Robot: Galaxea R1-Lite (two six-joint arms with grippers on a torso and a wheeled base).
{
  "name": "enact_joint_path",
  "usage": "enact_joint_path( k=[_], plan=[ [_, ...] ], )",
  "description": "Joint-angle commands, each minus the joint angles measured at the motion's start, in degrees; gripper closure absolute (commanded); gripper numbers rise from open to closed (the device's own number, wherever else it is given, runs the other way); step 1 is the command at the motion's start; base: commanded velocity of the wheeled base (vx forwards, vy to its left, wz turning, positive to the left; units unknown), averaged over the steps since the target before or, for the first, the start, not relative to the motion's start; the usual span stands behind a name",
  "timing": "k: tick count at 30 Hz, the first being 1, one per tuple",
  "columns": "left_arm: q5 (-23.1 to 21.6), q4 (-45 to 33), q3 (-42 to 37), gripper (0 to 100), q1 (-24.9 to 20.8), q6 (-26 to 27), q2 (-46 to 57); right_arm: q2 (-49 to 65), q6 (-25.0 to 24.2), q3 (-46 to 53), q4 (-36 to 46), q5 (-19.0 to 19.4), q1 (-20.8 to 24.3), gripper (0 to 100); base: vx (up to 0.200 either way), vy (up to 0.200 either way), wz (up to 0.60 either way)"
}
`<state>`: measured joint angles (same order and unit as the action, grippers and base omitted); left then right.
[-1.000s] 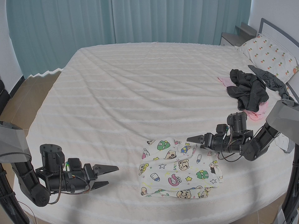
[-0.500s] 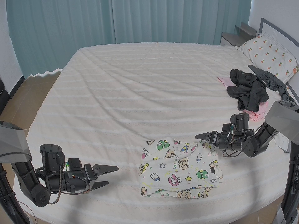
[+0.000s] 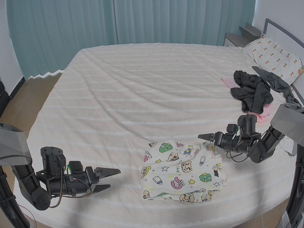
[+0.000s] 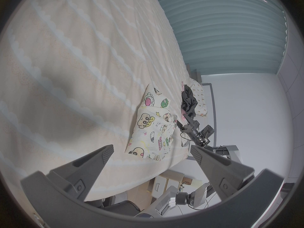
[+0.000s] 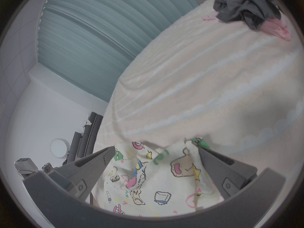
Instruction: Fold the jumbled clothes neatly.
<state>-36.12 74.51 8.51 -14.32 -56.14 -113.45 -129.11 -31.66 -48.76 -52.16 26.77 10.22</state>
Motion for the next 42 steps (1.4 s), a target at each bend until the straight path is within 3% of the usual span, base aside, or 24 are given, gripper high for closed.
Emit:
enact_joint_path(
  k=[1,7,23,42],
  plan=[
    [0.0,0.02,-0.07,0,0.0,-0.02,-0.02,0.7,0.02,0.25,-1.54,-0.14,-0.55,0,0.0,0.0,0.0],
    [0.0,0.02,0.02,0,0.0,-0.02,-0.02,1.67,0.55,0.33,-2.06,-2.51,-2.39,0,0.0,0.0,0.0],
    [0.0,0.02,0.28,0,0.0,-0.02,-0.9,3.6,4.94,5.87,-4.97,-1.63,1.65,0,0.0,0.0,0.0],
    [0.0,0.11,0.19,0,0.0,-0.02,-1.25,0.53,5.38,6.14,-5.23,-1.28,0.86,0,0.0,0.0,0.0]
  ],
)
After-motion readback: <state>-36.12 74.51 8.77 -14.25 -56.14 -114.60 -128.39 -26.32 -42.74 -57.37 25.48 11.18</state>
